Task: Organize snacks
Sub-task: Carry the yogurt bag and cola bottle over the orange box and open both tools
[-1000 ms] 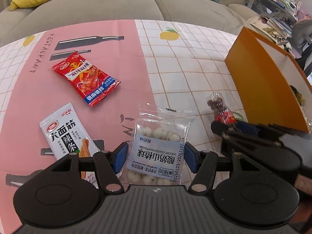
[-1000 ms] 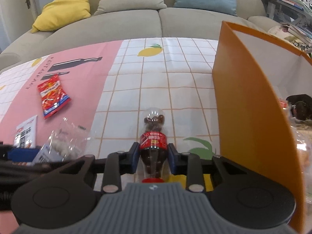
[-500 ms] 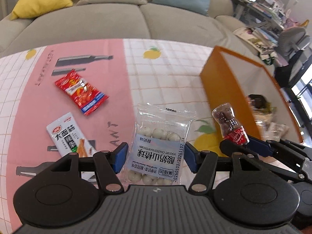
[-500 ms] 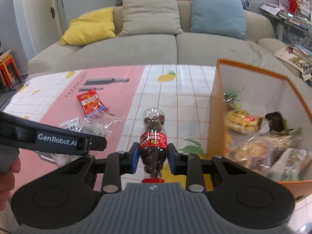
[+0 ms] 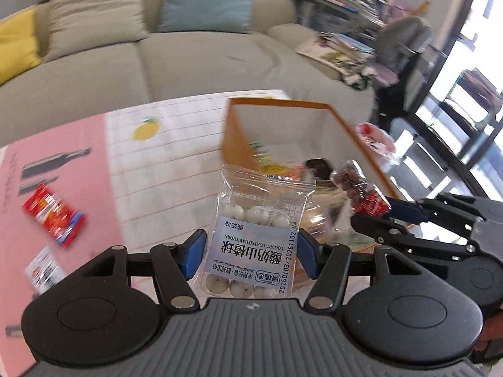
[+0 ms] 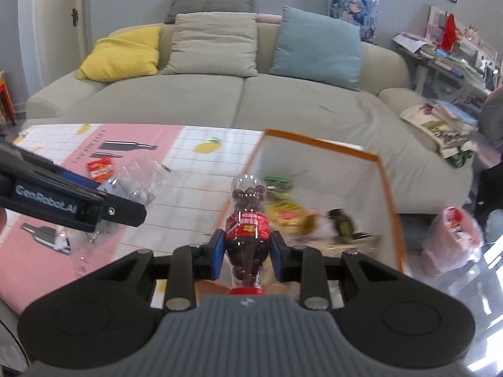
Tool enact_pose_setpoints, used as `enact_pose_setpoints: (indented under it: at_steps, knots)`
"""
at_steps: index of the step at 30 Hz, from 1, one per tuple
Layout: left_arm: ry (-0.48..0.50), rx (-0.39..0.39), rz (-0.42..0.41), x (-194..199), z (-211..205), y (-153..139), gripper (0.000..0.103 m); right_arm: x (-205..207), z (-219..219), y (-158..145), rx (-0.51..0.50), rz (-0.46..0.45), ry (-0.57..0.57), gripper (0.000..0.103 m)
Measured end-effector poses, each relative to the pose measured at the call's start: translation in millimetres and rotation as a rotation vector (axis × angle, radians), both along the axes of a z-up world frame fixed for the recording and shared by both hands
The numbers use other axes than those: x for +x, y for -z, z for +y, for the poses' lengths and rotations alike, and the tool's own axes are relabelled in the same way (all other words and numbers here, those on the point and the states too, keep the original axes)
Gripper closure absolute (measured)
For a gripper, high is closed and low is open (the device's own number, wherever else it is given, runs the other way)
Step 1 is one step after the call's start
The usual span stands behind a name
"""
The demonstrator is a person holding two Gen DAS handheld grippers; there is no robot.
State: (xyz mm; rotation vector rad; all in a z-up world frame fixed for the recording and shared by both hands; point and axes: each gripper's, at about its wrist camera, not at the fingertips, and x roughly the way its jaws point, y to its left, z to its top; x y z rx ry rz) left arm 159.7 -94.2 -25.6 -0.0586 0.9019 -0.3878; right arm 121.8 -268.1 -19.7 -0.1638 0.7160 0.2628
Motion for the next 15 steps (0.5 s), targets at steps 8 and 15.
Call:
enact_pose_setpoints:
  at_steps: [8, 15]
  knots:
    - [0.136, 0.08, -0.021, 31, -62, -3, 0.033, 22, -38, -14, -0.087, 0.004, 0.001, 0.075]
    - [0.216, 0.144, 0.001, 62, -96, 13, 0.033, 54, -59, -9, -0.192, 0.028, -0.011, 0.075]
